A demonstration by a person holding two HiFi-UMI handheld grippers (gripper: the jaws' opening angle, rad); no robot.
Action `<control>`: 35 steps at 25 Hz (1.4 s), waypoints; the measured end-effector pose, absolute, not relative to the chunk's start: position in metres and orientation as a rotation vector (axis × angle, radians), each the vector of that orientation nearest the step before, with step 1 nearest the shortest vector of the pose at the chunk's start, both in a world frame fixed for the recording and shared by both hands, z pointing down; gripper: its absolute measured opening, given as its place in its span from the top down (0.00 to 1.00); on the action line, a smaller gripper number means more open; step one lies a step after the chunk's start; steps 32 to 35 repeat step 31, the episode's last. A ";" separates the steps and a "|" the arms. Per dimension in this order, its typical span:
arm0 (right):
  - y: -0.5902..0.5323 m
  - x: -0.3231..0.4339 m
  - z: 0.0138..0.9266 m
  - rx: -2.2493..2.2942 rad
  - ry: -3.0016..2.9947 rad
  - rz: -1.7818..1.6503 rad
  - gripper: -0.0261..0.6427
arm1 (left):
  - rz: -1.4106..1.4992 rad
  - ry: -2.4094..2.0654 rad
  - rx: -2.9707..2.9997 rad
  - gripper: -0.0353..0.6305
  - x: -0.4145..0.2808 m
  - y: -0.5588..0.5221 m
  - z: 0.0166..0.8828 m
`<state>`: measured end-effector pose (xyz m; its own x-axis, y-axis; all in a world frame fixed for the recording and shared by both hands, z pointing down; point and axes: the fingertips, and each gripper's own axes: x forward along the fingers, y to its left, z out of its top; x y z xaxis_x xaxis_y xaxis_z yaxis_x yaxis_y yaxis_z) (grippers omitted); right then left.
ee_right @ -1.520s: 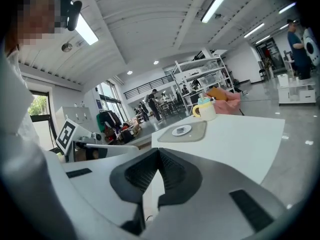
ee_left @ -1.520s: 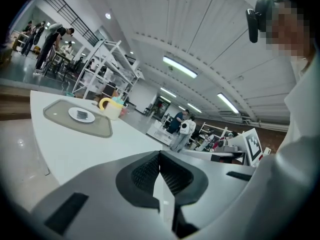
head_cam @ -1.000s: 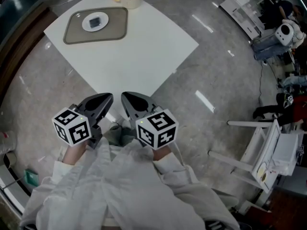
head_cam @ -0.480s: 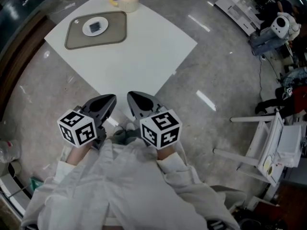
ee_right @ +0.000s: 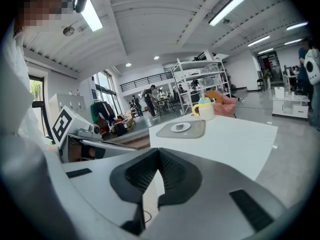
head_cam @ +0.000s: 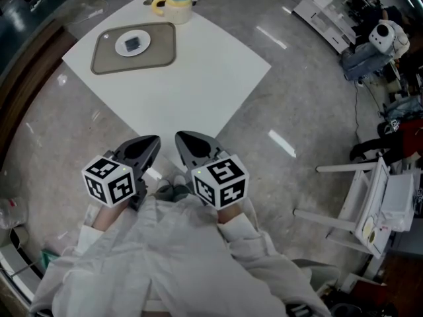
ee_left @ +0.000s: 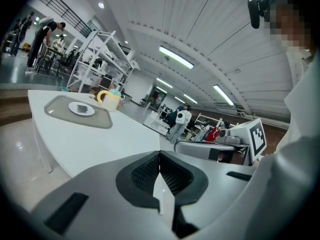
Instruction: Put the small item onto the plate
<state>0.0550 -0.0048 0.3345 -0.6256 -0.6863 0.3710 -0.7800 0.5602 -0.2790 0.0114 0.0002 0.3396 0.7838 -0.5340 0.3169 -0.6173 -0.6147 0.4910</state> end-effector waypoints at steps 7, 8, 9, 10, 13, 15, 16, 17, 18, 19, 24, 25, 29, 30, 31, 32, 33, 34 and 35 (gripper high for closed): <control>-0.009 0.047 0.337 1.201 -2.555 0.599 0.94 | 0.197 -0.848 2.372 0.93 0.008 -0.003 0.342; -0.009 0.046 0.337 1.200 -2.555 0.598 0.94 | 0.197 -0.848 2.370 0.93 0.007 -0.004 0.342; -0.010 0.046 0.337 1.199 -2.554 0.596 0.94 | 0.196 -0.849 2.370 0.93 0.007 -0.004 0.342; -0.010 0.045 0.336 1.198 -2.552 0.595 0.94 | 0.195 -0.851 2.369 0.93 0.006 -0.005 0.341; -0.012 0.046 0.336 1.201 -2.549 0.592 0.94 | 0.187 -0.853 2.371 0.93 0.005 -0.007 0.340; -0.012 0.047 0.336 1.203 -2.549 0.591 0.94 | 0.185 -0.855 2.372 0.93 0.005 -0.009 0.340; -0.013 0.047 0.337 1.204 -2.548 0.590 0.94 | 0.185 -0.856 2.373 0.93 0.005 -0.010 0.340; -0.013 0.047 0.337 1.204 -2.547 0.590 0.94 | 0.187 -0.857 2.375 0.93 0.005 -0.010 0.340; -0.013 0.047 0.337 1.205 -2.547 0.589 0.94 | 0.188 -0.857 2.376 0.93 0.006 -0.011 0.340; -0.014 0.048 0.337 1.206 -2.547 0.588 0.94 | 0.190 -0.855 2.379 0.93 0.007 -0.011 0.341; -0.016 0.049 0.334 1.205 -2.553 0.582 0.94 | 0.202 -0.851 2.387 0.93 0.011 -0.012 0.340; -0.017 0.049 0.334 1.205 -2.553 0.581 0.94 | 0.202 -0.853 2.388 0.93 0.011 -0.012 0.339; -0.016 0.051 0.335 1.210 -2.550 0.585 0.94 | 0.203 -0.866 2.382 0.93 0.010 -0.012 0.340; -0.015 0.051 0.335 1.211 -2.550 0.586 0.94 | 0.203 -0.872 2.379 0.93 0.009 -0.012 0.340; -0.015 0.052 0.336 1.211 -2.549 0.588 0.94 | 0.203 -0.878 2.377 0.93 0.009 -0.011 0.341; -0.015 0.052 0.336 1.211 -2.549 0.588 0.94 | 0.203 -0.878 2.377 0.93 0.009 -0.011 0.341; -0.015 0.052 0.336 1.211 -2.549 0.588 0.94 | 0.203 -0.878 2.377 0.93 0.009 -0.011 0.341; -0.015 0.052 0.336 1.211 -2.549 0.588 0.94 | 0.203 -0.878 2.377 0.93 0.009 -0.011 0.341; -0.015 0.052 0.336 1.211 -2.549 0.588 0.94 | 0.203 -0.878 2.377 0.93 0.009 -0.011 0.341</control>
